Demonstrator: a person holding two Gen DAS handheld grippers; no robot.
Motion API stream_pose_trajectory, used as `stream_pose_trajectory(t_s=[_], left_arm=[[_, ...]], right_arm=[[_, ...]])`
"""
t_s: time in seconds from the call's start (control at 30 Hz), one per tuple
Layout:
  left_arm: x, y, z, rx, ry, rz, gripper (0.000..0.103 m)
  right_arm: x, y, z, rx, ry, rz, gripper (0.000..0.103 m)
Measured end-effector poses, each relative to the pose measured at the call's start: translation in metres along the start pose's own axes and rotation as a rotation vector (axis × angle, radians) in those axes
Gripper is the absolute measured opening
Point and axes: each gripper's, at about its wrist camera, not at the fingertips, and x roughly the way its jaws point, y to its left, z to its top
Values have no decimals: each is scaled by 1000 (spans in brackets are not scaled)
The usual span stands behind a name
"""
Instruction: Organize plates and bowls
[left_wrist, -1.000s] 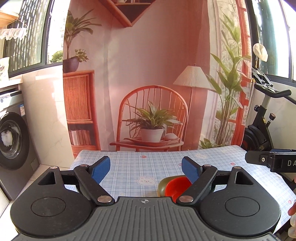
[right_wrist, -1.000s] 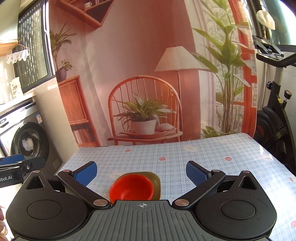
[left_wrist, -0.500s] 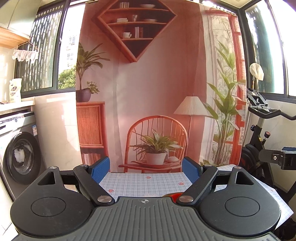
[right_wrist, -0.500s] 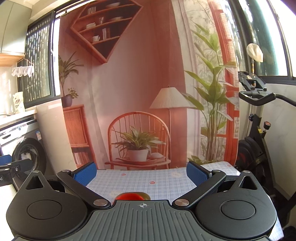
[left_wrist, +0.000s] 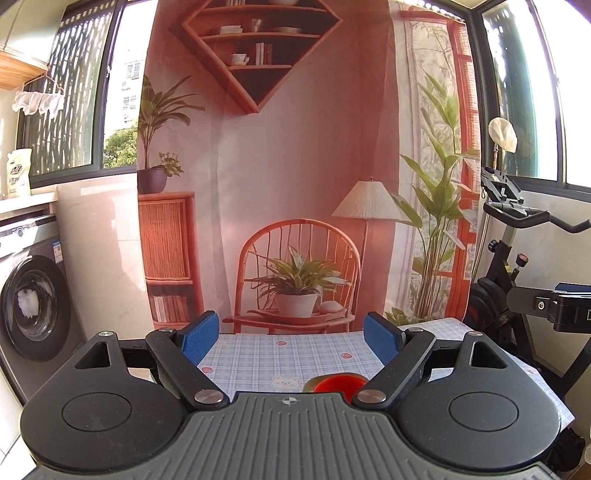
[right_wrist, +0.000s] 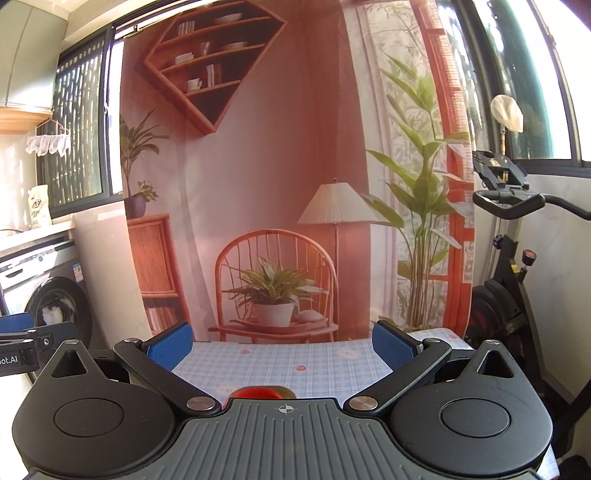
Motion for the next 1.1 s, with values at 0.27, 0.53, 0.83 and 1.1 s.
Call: stream_pose_trajectory(t_s=[0.27,0.53,0.83,1.1], left_arm=[[1,2,1,-5,6,-10,87],[5,0,1,-1,16,-56,87],[7,0,-1,1,27,-68,87],[8,2,0,1,30,-66,87]], right_arm=[[1,1,0,2,1,0,103],[1,3,-1,2,3,2,103],[5,4,-3,3,11,1,103],[6,3,-4,10,13,-1,103]])
